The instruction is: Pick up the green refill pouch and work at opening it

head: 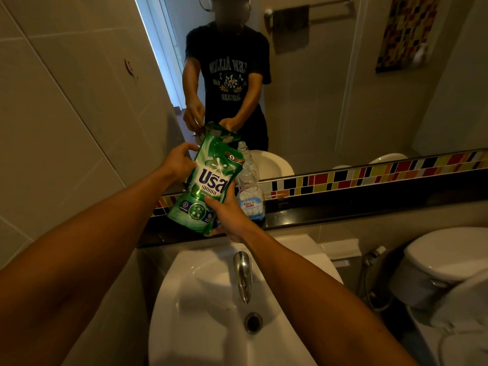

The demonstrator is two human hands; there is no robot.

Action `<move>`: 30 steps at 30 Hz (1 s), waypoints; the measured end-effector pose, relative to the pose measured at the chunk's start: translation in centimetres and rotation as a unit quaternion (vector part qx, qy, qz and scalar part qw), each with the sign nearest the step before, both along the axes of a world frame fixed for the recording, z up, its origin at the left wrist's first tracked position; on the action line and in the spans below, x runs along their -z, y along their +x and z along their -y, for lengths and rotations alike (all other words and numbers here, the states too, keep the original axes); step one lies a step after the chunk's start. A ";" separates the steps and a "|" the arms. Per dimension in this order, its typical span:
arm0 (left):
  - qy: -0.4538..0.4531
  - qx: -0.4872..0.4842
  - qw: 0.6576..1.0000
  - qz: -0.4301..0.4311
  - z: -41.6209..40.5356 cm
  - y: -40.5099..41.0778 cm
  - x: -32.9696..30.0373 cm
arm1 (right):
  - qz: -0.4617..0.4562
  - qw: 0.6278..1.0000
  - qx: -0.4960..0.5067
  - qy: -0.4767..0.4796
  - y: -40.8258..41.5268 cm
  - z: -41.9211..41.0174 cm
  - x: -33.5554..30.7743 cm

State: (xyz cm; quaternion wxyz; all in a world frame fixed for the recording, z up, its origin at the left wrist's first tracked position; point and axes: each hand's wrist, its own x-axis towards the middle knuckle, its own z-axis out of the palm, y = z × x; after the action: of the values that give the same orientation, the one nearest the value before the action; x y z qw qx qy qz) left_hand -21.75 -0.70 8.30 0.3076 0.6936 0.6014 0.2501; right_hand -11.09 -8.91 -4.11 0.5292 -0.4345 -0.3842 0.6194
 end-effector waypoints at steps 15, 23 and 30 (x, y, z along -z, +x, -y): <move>-0.005 -0.001 0.999 -0.031 -0.1 0.3 -0.7 | -0.031 0.999 0.001 0.012 -0.1 -0.3 0.1; -0.020 0.001 0.999 -0.024 0.1 0.3 -1.1 | -0.033 0.999 -0.001 0.016 -0.2 -0.4 0.1; -0.011 0.002 0.999 -0.036 0.1 0.4 -1.5 | -0.042 0.999 -0.003 0.021 -0.3 -0.6 0.1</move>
State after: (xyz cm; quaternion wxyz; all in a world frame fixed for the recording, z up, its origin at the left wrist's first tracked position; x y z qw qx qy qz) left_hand -21.34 -0.84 9.79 0.2934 0.7001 0.6135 0.2177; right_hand -11.36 -8.35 -4.23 0.5521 -0.3961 -0.3759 0.6300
